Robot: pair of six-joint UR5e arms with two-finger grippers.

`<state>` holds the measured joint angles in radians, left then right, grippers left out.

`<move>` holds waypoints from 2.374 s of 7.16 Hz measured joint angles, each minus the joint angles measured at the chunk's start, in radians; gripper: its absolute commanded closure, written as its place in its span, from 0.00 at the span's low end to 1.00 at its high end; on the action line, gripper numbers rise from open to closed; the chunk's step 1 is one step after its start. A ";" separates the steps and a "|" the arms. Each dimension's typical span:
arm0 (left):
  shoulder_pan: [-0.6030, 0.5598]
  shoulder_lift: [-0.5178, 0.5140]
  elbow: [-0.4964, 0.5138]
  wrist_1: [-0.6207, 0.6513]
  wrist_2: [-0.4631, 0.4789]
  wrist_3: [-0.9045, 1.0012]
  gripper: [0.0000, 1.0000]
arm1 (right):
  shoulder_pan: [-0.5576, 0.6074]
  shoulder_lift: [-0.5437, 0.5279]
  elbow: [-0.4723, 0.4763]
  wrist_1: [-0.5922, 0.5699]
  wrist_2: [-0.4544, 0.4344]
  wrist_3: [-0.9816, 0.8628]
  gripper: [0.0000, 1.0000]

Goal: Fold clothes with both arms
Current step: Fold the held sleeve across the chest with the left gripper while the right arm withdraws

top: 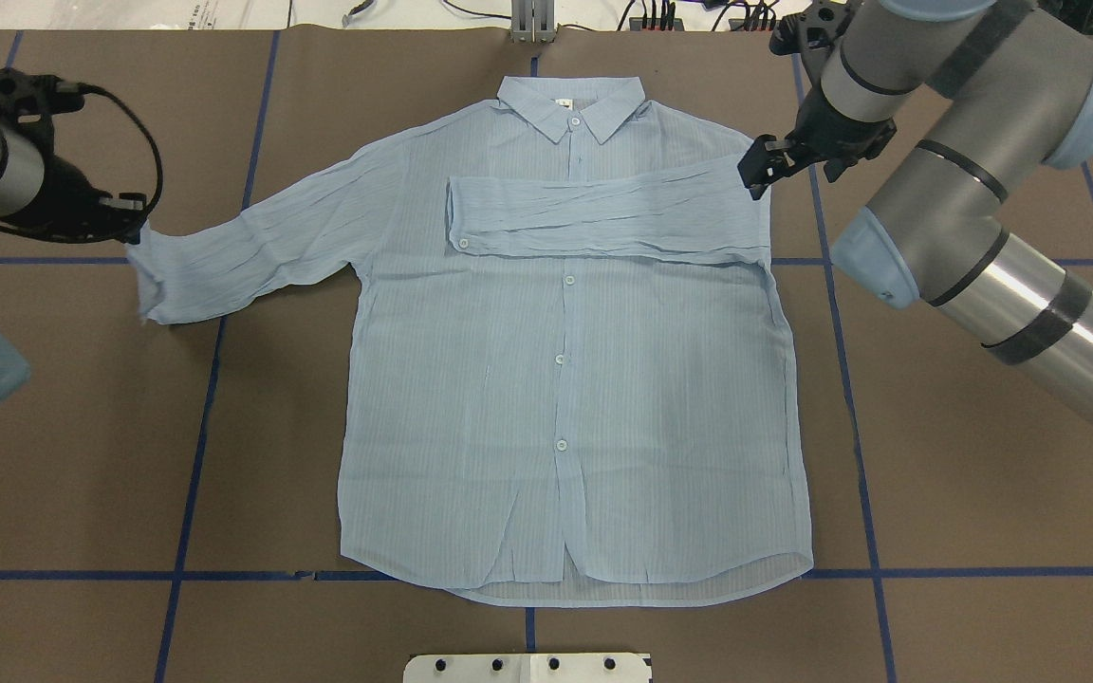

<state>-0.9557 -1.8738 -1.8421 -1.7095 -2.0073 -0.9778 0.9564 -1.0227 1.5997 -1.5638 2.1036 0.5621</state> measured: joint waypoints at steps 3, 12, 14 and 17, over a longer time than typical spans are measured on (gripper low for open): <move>0.009 -0.286 -0.002 0.209 -0.093 -0.198 1.00 | 0.036 -0.110 0.032 0.009 -0.006 -0.073 0.00; 0.018 -0.633 0.342 -0.199 -0.173 -0.669 1.00 | 0.045 -0.152 0.055 0.034 -0.007 -0.085 0.00; 0.066 -0.651 0.376 -0.223 -0.168 -0.687 1.00 | 0.044 -0.152 0.051 0.034 -0.008 -0.084 0.00; 0.154 -0.733 0.543 -0.293 -0.102 -0.692 1.00 | 0.044 -0.151 0.046 0.033 -0.008 -0.082 0.00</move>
<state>-0.8013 -2.6073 -1.2994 -2.0020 -2.1093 -1.6693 1.0001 -1.1737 1.6458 -1.5304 2.0954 0.4800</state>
